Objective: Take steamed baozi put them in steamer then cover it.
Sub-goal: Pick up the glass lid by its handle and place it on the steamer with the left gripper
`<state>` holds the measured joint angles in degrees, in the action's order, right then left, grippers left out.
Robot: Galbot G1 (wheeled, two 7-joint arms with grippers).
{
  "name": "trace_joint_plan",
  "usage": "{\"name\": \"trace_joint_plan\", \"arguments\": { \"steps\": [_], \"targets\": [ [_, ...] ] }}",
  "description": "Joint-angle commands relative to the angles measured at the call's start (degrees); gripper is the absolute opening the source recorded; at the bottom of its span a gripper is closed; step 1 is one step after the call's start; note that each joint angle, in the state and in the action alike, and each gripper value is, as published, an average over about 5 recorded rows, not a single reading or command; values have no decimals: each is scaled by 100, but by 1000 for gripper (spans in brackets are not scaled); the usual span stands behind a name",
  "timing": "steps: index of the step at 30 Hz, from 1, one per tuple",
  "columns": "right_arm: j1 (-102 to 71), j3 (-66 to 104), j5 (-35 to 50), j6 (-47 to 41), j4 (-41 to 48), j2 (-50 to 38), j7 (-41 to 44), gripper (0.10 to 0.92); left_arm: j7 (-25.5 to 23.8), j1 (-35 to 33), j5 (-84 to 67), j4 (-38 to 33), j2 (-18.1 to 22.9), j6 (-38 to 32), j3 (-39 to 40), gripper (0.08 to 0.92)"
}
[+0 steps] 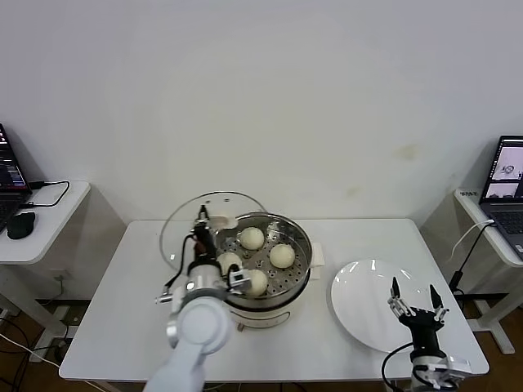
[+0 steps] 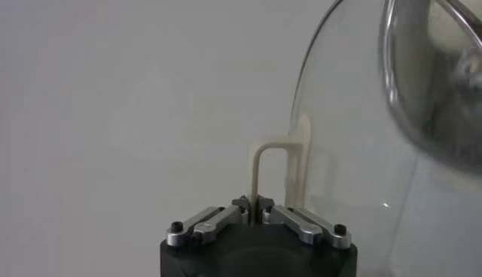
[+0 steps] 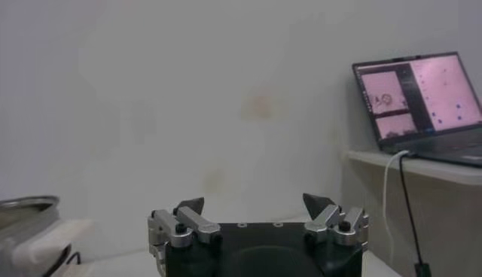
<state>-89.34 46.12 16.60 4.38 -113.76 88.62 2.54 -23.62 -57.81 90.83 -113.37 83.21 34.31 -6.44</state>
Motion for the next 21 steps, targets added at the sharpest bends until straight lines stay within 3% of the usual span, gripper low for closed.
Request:
{"name": "trace_joint_plan", "arguments": {
  "steps": [1, 12, 21],
  "targets": [
    [46, 54, -169, 31, 51, 172, -11, 823, -281, 320, 109, 436, 613, 29, 870, 135],
    [78, 47, -186, 73, 157, 177, -23, 823, -278, 404, 294, 607, 848, 30, 1006, 135],
    [111, 34, -180, 65, 177, 178, -30, 823, 110, 185, 564, 787, 849, 26, 868, 135]
  ]
}}
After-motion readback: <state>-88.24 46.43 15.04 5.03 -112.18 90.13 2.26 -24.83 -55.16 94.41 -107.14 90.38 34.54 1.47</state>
